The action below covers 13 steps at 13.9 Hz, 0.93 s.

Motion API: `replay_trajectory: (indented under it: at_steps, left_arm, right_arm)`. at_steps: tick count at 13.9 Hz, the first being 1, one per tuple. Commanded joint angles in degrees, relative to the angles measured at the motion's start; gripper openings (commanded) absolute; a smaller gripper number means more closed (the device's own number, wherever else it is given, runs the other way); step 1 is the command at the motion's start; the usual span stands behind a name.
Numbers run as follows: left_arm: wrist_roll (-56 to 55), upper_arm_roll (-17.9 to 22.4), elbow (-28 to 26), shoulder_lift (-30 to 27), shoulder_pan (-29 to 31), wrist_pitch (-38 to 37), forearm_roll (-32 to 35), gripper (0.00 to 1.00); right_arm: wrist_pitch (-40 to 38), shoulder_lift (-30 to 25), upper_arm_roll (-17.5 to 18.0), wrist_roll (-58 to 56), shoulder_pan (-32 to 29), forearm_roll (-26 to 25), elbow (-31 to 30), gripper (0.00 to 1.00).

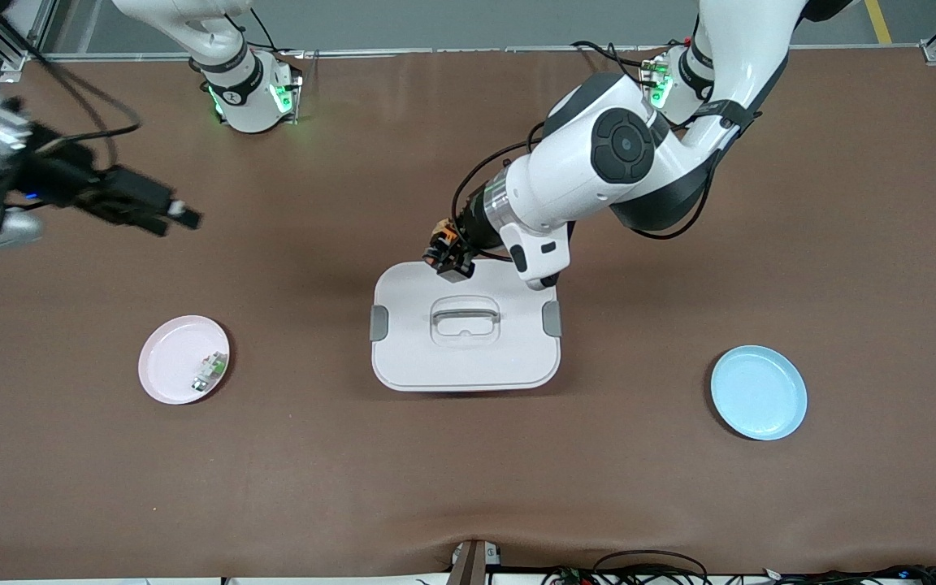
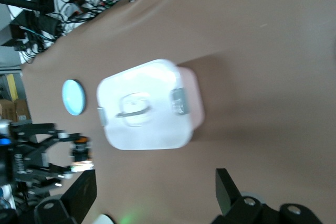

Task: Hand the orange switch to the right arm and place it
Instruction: 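Hold the switch out with the left gripper while the right gripper approaches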

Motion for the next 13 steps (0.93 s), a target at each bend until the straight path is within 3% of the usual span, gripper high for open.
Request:
replay_trajectory:
  at_steps: [1, 4, 7, 13]
  left_arm:
    - [-1.79, -0.16, 1.46, 0.84, -1.2, 0.44, -2.67, 0.0]
    - [-4.08, -0.07, 1.55, 0.93, -2.6, 1.4, -3.12, 0.0]
    - [-5.48, 0.02, 1.55, 0.84, -3.13, 1.49, -3.12, 0.0]
    - [-6.9, -0.07, 1.55, 0.84, -4.98, 1.58, -3.12, 0.0]
  right_arm:
    - [8.72, -2.77, 0.25, 8.65, 9.27, 0.8, -3.3, 1.0]
    - [17.7, -1.9, 0.25, 12.36, 16.76, 0.8, -4.0, 1.0]
    - [28.15, -1.63, 0.34, 13.15, 21.33, 0.98, -9.35, 1.0]
    - [29.85, 1.62, 0.34, 13.07, 22.93, 0.98, -10.78, 1.0]
